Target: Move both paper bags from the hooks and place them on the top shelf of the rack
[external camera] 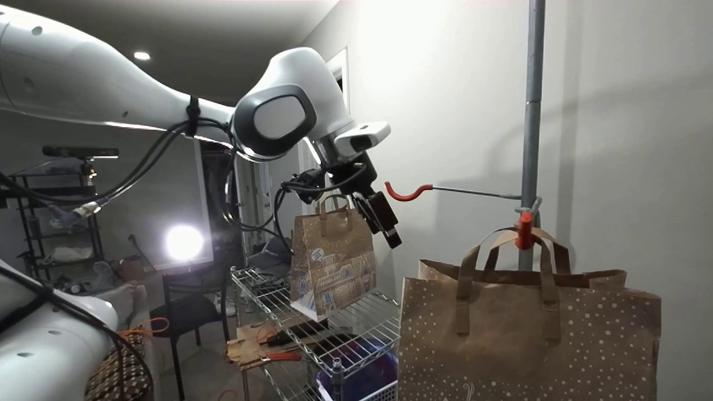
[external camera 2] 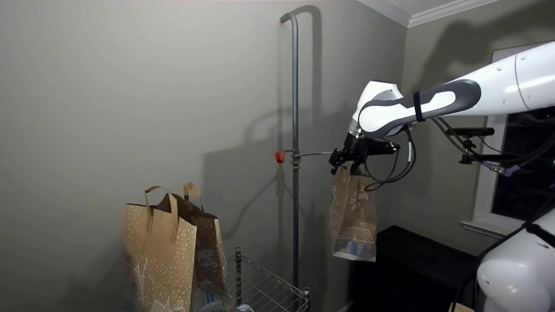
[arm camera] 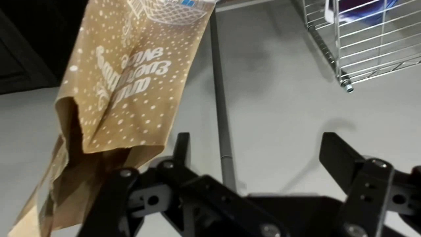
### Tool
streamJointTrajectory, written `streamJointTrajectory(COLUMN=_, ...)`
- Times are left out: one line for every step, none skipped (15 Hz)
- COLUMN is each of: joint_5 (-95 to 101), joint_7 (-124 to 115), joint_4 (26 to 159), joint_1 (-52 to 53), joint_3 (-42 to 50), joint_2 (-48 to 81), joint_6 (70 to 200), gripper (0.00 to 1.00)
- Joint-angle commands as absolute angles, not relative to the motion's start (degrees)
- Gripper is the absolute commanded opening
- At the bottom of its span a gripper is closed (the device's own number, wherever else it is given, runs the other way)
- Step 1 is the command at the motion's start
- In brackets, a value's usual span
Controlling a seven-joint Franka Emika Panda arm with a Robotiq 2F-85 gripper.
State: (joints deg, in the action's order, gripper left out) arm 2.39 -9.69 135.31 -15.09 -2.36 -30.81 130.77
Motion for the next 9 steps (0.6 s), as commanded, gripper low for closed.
streamJointTrajectory(joint_5=9.1, joint_7=-16.0, joint_4=132.9, joint_1=-17.9, joint_3=-1.3, joint_2=-27.8, joint_6=133.2, gripper=1.0)
streamJointTrajectory(joint_5=10.3, joint_7=-18.2, joint_4=132.4, joint_1=-18.6, joint_3=-1.1, joint_2=-27.1, joint_6=132.9, gripper=1.0)
streamJointTrajectory(joint_5=11.4, joint_7=-21.4, joint_4=131.8, joint_1=-19.6, joint_3=-1.3, joint_2=-26.4, joint_6=132.1, gripper=1.0)
streamJointTrajectory(joint_5=12.8, joint_7=-25.0, joint_4=131.1, joint_1=-20.7, joint_3=-1.8, joint_2=-25.7, joint_6=131.5, gripper=1.0)
streamJointTrajectory(joint_5=14.2, joint_7=-28.2, joint_4=130.5, joint_1=-21.5, joint_3=-2.3, joint_2=-25.1, joint_6=130.9, gripper=1.0)
streamJointTrajectory(joint_5=16.3, joint_7=-32.0, joint_4=130.0, joint_1=-22.4, joint_3=-3.1, joint_2=-24.7, joint_6=130.8, gripper=1.0)
streamJointTrajectory(joint_5=18.1, joint_7=-34.8, joint_4=129.6, joint_1=-23.0, joint_3=-3.5, joint_2=-24.3, joint_6=130.4, gripper=1.0)
streamJointTrajectory(joint_5=19.5, joint_7=-36.9, joint_4=129.3, joint_1=-23.1, joint_3=-3.5, joint_2=-24.0, joint_6=130.7, gripper=1.0)
streamJointTrajectory(joint_5=20.9, joint_7=-39.0, joint_4=128.9, joint_1=-23.2, joint_3=-3.6, joint_2=-23.7, joint_6=130.5, gripper=1.0)
